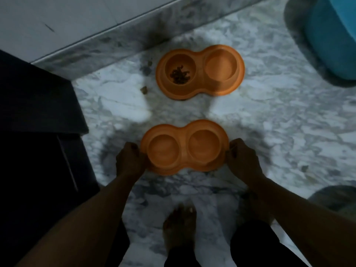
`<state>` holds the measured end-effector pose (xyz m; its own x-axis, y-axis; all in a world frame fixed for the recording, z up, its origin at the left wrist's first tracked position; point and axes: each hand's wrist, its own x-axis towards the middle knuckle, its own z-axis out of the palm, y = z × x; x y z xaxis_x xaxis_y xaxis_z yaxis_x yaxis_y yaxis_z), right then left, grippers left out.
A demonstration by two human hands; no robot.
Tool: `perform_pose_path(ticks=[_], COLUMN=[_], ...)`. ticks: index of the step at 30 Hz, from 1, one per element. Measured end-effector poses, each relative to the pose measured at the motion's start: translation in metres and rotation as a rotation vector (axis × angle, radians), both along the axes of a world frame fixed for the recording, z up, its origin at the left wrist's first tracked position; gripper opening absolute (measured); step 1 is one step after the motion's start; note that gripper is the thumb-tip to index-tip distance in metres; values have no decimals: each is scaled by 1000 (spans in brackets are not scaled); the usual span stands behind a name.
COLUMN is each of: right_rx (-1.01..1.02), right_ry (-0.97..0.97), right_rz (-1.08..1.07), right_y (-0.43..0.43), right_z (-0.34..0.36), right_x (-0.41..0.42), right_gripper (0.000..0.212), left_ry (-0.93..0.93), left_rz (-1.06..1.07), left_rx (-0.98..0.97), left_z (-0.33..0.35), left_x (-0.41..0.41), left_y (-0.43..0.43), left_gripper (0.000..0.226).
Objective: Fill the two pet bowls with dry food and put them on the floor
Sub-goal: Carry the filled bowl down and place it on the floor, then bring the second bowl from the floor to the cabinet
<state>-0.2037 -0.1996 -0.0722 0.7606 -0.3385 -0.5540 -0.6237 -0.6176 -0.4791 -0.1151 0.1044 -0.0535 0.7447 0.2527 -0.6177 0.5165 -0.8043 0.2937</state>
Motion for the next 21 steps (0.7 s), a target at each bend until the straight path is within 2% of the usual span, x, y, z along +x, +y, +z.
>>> perform_pose_path(ticks=[4,8,11,15,21], right_rx=[-67,-111,-148,-152,-177], right_ry=[-28,-51,-70,-28,-35], right_rz=[-46,-70,-89,-116,-204], right_y=[0,-5,-11,-18,-9], right_z=[-10,6,52,159,378], right_x=[14,21,20,20,8], right_gripper=[6,7,7,5,6], left_ry=[-80,-136,-148,-139,-170], left_rz=[3,14,11,15,-28], left_rx=[-3,0,-25,-69,-115], left_z=[-5,12,57,158,389], left_x=[4,7,5,7,11], left_y=[-4,-12,-21,-29,-32], left_gripper=[6,10,12,12,10])
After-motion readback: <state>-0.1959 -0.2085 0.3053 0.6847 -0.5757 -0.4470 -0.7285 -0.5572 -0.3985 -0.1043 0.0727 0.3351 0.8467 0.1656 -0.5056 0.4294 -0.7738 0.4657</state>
